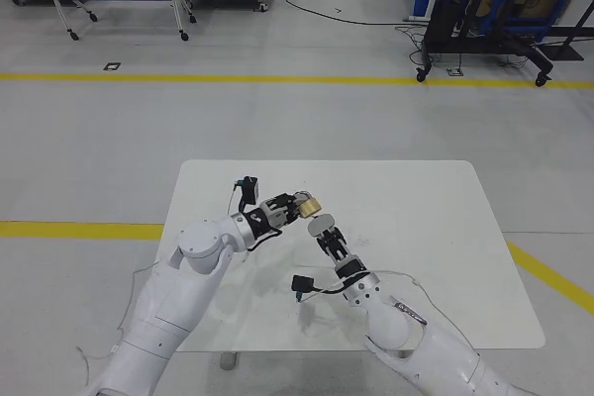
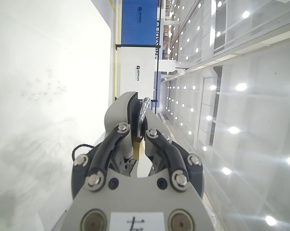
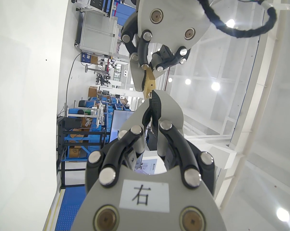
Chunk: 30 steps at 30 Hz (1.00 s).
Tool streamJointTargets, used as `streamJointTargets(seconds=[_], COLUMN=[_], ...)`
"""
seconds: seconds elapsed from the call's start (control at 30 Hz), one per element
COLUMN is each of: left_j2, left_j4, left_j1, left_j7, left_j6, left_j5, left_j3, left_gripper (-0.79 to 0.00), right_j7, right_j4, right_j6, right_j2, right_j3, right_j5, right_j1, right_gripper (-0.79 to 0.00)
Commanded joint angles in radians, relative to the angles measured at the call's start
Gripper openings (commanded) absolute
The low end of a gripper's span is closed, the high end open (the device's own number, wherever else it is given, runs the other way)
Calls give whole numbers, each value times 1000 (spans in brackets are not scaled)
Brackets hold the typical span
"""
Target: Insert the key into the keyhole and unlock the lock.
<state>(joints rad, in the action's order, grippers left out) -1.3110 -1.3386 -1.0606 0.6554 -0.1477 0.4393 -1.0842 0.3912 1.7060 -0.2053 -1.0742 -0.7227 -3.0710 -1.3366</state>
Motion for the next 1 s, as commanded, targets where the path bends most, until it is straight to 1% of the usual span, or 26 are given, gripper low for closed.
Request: streamJointTargets(seconds=[0.0, 0.07, 0.2, 0.27, 0.9, 0.97], left_j2=[-2, -4, -9, -13, -13, -13], left_j4=[17, 25, 38, 52, 52, 52], left_j1=[-3, -7, -33, -40, -40, -40], left_j7=[5, -6, -25, -28, -28, -28], left_j6=[-29, -43, -71, -87, -87, -87], left_j5=[48, 75, 133, 177, 177, 177], left_j3=[-4, -8, -1, -1, -1, -1], left_gripper=[-785, -785, -785, -785, -785, -785], right_j7=[-32, -92, -199, -199, -199, -237], right_j4=[19, 47, 118, 118, 118, 108], right_j6=[-11, -12, 24, 24, 24, 36], right_j2=[2, 11, 36, 36, 36, 35], right_j3=[-12, -47, -140, -140, -140, -148], right_j5=[21, 65, 116, 116, 116, 156], right_j1=[-16, -34, -84, -84, -84, -88], right_gripper=[-785, -785, -785, -785, -785, -785])
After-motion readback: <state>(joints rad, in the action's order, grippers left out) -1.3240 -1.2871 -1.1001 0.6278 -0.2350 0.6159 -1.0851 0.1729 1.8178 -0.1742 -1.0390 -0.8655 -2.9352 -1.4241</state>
